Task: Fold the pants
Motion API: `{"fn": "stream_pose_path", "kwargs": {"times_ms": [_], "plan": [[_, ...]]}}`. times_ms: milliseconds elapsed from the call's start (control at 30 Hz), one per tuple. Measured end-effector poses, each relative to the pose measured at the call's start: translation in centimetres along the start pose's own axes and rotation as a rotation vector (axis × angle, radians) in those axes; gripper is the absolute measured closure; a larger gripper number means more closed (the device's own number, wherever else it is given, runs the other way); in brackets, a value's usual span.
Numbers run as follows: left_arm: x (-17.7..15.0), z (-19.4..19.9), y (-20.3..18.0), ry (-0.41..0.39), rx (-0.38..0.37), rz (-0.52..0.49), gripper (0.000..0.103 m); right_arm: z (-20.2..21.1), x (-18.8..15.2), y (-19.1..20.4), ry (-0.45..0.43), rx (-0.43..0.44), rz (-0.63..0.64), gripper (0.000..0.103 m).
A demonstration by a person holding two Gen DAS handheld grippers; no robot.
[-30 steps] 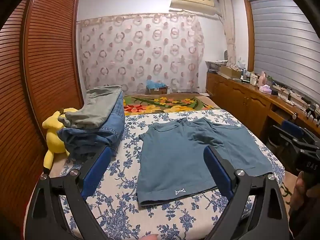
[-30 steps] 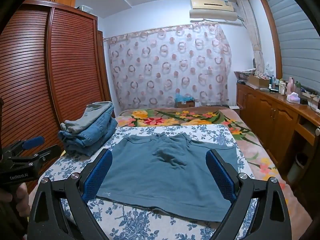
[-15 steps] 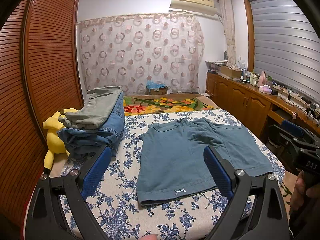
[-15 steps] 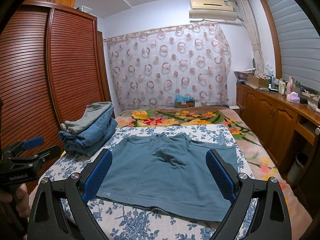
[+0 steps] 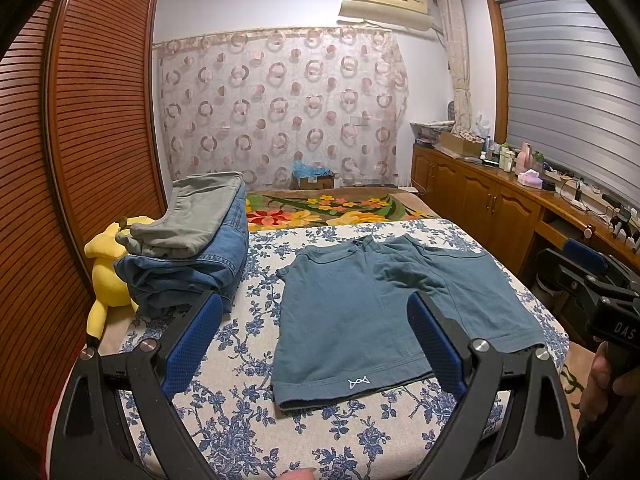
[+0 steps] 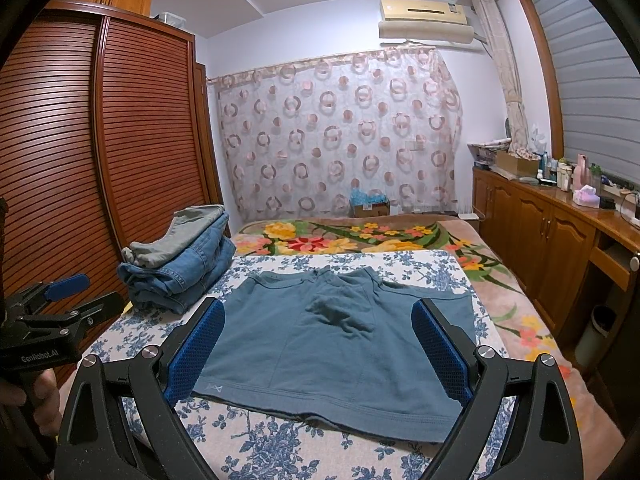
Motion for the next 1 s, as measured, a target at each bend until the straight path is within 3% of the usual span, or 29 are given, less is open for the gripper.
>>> {"fn": "stream_pose_path", "kwargs": {"times_ms": [1000], "plan": [[0.68, 0.02, 0.25, -0.003, -0.001, -0.002, 0.009, 0.06, -0.15, 0.05, -0.010, -0.006, 0.004, 0.008]]}}
Point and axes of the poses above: each gripper's, at about its wrist camera, not at the fingertips, and z roughly against the way its jaws point, y to its left, x to its top, the point moved 1 cm from there along -z, roughly the way its jaws point, and after that the axes turned 15 degrees about -y, right-handed, at the moved point
